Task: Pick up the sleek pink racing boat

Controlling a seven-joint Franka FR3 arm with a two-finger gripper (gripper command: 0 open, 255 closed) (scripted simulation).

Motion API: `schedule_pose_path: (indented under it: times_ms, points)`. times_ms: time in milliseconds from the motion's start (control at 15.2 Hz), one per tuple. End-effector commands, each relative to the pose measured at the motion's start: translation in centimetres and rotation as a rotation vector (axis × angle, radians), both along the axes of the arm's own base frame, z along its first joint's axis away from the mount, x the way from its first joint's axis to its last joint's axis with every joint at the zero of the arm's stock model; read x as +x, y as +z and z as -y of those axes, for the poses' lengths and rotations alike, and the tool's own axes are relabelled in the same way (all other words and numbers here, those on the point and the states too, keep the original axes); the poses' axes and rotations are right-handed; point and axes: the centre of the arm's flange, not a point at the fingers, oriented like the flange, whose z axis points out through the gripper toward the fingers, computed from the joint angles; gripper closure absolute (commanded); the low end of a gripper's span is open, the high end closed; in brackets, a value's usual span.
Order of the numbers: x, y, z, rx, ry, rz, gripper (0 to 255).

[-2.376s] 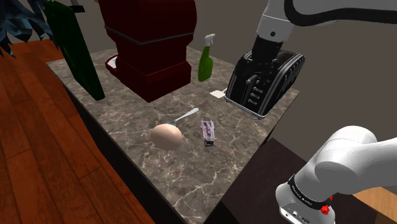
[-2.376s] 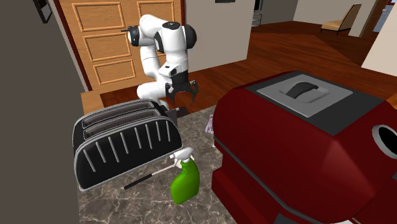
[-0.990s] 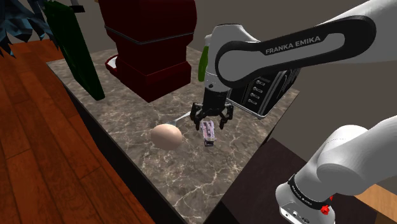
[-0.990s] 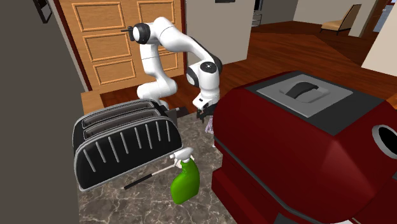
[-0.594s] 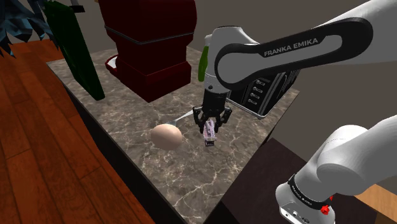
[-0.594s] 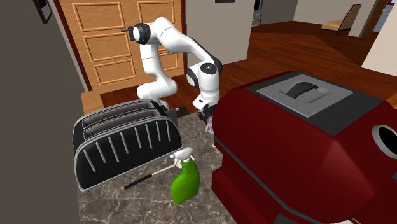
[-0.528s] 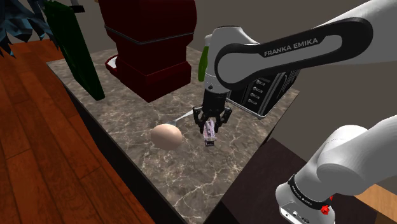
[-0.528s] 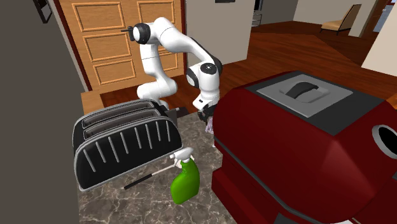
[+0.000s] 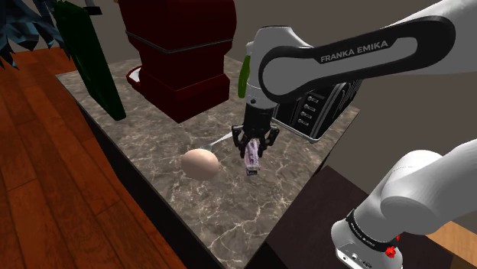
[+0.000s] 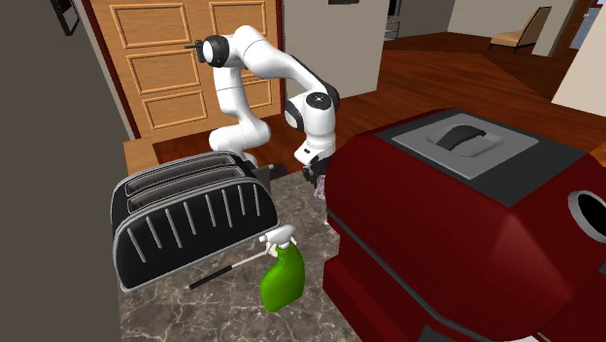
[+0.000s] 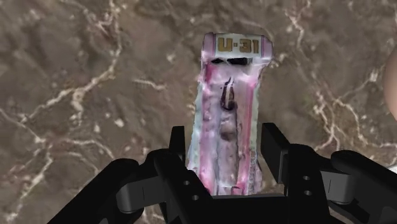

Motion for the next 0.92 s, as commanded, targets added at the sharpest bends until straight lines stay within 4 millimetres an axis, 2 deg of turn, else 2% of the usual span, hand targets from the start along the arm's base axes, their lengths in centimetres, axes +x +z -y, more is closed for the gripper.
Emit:
schedule_pose_path:
  times_ms: [0, 726, 858]
  points:
    - [0.0, 1.0, 0.0, 0.0, 0.0, 0.0, 255]
    - [0.0, 6.8, 0.0, 0.0, 0.0, 0.0, 255]
    - [0.0, 6.9, 0.0, 0.0, 0.0, 0.0, 255]
